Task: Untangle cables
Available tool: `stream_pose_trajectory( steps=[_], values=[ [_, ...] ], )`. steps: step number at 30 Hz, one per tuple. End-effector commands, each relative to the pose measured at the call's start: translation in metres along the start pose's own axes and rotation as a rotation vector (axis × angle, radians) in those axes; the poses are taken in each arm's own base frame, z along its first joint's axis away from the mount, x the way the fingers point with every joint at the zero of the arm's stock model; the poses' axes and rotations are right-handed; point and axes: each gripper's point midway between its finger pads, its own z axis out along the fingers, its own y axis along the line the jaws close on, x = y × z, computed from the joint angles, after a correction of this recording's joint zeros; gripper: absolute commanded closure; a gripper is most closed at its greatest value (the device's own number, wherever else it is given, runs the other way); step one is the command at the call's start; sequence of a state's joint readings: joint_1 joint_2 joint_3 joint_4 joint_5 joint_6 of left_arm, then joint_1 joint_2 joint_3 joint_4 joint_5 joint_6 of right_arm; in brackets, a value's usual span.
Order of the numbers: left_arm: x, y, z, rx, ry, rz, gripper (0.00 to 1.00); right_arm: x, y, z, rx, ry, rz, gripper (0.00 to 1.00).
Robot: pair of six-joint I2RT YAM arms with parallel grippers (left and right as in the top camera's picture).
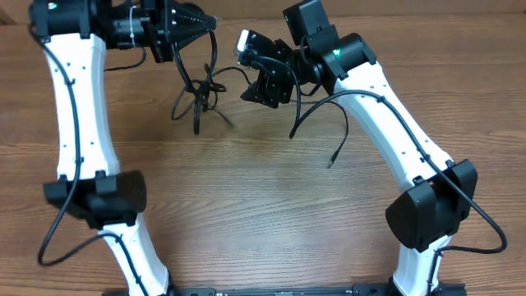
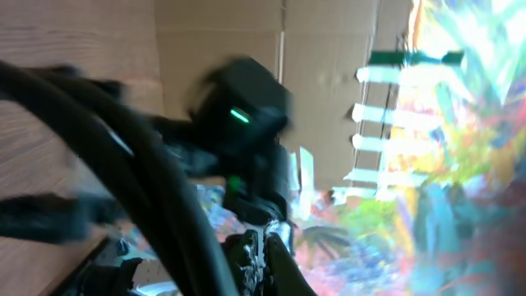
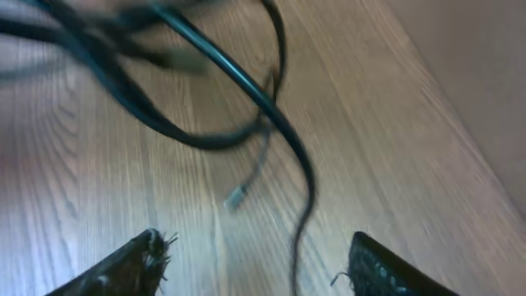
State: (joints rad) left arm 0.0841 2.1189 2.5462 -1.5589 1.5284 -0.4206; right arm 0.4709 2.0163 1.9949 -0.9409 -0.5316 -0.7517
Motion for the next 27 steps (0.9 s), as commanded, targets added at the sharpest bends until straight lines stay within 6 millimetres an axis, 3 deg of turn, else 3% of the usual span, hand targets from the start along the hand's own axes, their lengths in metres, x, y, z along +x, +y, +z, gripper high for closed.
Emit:
stream_pose_trajectory(
  steps=[1, 5, 6, 7, 9, 14, 17, 22, 24, 27],
  values=[
    [0.057, -0.066, -0.002, 0.039, 0.018, 0.171, 0.96, -0.003, -0.003, 0.001, 0.003, -0.018, -0.015, 0.36],
    [0.067, -0.079, -0.003, -0.03, -0.036, 0.224, 0.96, -0.01, 0.0, 0.004, -0.003, -0.04, -0.023, 0.39],
    [0.069, -0.082, -0.003, -0.035, -0.043, 0.238, 0.96, -0.013, 0.001, 0.005, -0.003, -0.044, -0.016, 0.53],
    [0.072, -0.085, -0.004, -0.04, -0.048, 0.247, 0.95, -0.014, 0.003, 0.006, -0.005, -0.047, -0.016, 0.73],
    [0.074, -0.088, -0.004, -0.048, -0.057, 0.265, 0.95, -0.015, 0.005, 0.007, -0.008, -0.047, -0.011, 0.96],
    [0.072, -0.087, -0.004, -0.06, -0.068, 0.269, 0.96, -0.012, 0.003, 0.005, -0.008, -0.038, 0.018, 0.96],
    [0.066, -0.084, -0.01, -0.086, -0.102, 0.314, 0.96, -0.003, -0.023, -0.009, 0.074, -0.03, 0.129, 0.96],
    [0.059, -0.081, -0.043, -0.134, -0.214, 0.319, 0.96, 0.026, -0.086, -0.075, 0.248, -0.068, 0.337, 0.96],
    [0.063, -0.084, -0.063, -0.151, -0.275, 0.335, 0.96, 0.05, -0.121, -0.117, 0.35, -0.099, 0.456, 0.96],
    [0.07, -0.089, -0.092, -0.177, -0.37, 0.353, 0.96, 0.091, -0.158, -0.17, 0.472, -0.132, 0.605, 0.96]
  ],
)
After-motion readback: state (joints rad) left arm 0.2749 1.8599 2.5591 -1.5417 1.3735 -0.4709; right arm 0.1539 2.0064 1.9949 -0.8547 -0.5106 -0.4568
